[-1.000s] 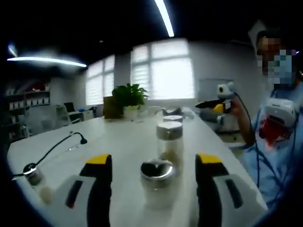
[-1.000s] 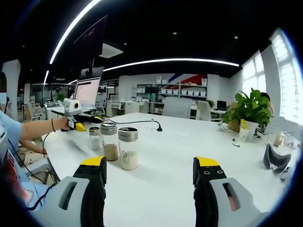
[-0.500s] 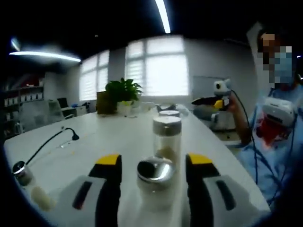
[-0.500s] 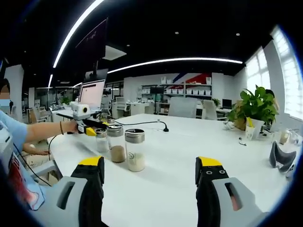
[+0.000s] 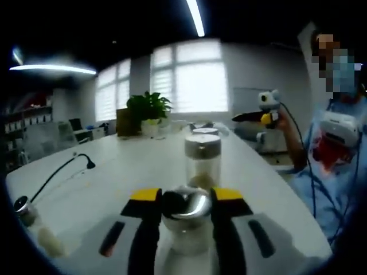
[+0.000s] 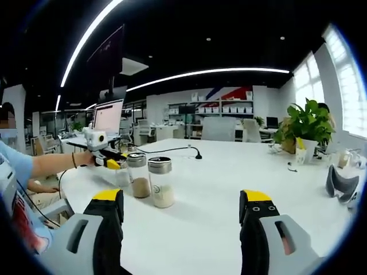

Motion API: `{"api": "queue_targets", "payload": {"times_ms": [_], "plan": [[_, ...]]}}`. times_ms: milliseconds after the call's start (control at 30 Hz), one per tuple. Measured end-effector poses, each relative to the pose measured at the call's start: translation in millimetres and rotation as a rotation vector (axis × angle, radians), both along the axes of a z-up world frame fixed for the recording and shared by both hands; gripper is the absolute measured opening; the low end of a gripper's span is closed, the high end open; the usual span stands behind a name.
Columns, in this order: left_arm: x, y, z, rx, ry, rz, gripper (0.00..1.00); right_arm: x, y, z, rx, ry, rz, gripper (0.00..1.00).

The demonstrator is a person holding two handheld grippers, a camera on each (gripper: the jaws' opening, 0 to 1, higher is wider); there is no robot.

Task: Rotate the seasoning bottle until the label or dispensing opening points toward the visible target arrow and the bottle remains upright within the marked orientation range

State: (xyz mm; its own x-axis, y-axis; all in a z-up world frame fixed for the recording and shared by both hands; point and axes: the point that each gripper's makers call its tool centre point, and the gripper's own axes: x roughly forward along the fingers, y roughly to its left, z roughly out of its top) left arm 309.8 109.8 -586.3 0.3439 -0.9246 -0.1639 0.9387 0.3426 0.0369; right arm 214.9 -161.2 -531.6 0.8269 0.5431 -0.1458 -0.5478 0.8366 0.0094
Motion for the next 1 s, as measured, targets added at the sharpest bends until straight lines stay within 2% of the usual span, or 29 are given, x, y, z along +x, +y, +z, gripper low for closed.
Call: {"api": "queue_targets", "payload": {"times_ms": [200, 300, 433, 633, 867, 1000], "plan": [[0.6, -1.3, -0.9, 0.000, -0.003, 0.014, 0.35, 0.5, -0.5, -1.2, -0.001, 0.005, -0.002, 0.86], [0.3, -1.5, -0.9, 0.024, -0.003, 0.040, 0.35, 0.1, 1.3, -0.3, -0.008, 0.002, 0.006, 0.87], [0.9, 0.2, -0.9, 0.012, 0.006, 0.062, 0.35, -2.1, 3.8, -0.7, -0.035, 0.000, 0.020, 0.90], [1.0, 2.4, 0.0, -0.004, 0.005, 0.077, 0.35, -2.8, 2.4, -2.2, -0.038, 0.008, 0.025, 0.90], [1.3, 3.4, 0.1, 0.006, 0.018, 0.105, 0.35, -3.3, -0.1, 2.7, -0.030, -0.010, 0.016, 0.90], [1.2, 4.4, 0.0, 0.002, 0.029, 0.129, 0.35, -3.6, -0.8, -4.7, -0.056, 0.018, 0.015, 0.90]]}}
